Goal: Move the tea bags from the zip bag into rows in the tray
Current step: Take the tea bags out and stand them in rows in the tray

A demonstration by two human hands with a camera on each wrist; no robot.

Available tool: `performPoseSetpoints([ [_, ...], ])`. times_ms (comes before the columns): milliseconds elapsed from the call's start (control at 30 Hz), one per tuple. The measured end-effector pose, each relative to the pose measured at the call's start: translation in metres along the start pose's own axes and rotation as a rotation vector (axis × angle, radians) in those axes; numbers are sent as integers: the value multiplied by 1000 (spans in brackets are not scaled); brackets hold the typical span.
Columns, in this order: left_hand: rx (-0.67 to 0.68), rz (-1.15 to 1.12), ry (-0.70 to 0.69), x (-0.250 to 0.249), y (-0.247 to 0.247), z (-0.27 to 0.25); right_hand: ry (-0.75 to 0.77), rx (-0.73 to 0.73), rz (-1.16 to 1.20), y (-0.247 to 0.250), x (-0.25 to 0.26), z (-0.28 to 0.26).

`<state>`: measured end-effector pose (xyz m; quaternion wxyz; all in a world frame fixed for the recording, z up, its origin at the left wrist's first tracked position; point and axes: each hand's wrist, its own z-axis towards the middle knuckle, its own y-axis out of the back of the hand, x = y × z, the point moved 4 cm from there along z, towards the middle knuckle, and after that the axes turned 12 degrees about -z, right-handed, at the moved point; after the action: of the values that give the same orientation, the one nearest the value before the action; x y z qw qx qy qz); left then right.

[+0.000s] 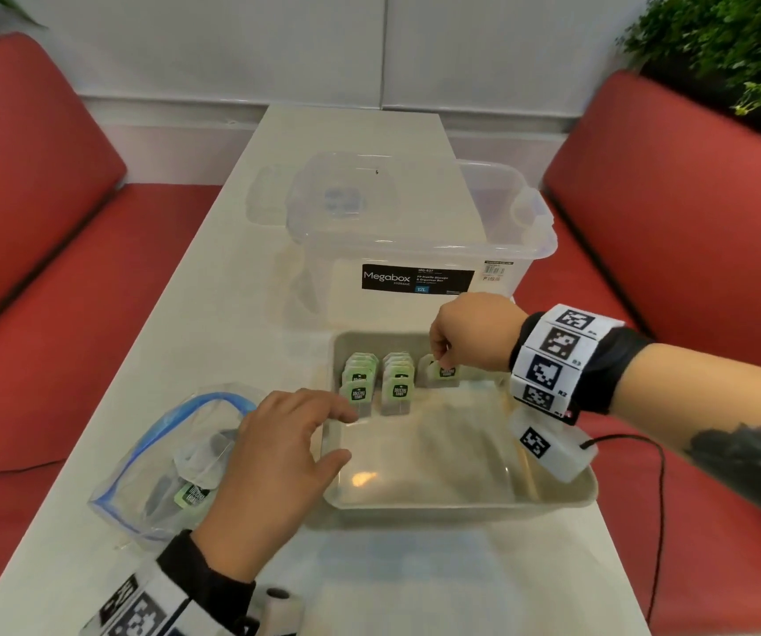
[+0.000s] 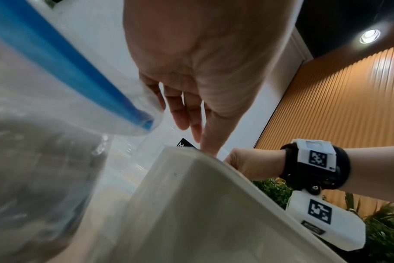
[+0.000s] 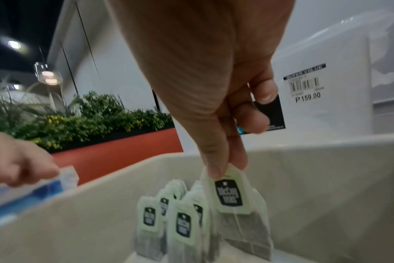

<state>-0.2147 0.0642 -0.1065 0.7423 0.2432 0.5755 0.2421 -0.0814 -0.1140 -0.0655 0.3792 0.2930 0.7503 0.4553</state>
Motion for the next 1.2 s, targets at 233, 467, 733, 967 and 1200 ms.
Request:
performPoseSetpoints([
  [233,-10,89,-32,10,-1,-5,-6,70,-107,-24,4,27],
  [467,-3,85,-14,15,-4,-5,-25,59,-156,-31,7,32],
  [733,35,50,27,18,-7,-5,-31,32,-260,-33,10,32],
  [967,37,42,31,18,-8,-6,-26,10,-300,-29,14,28],
  [1200,40,38,37,18,-8,-5,-41,22,-313,-27,15,28],
])
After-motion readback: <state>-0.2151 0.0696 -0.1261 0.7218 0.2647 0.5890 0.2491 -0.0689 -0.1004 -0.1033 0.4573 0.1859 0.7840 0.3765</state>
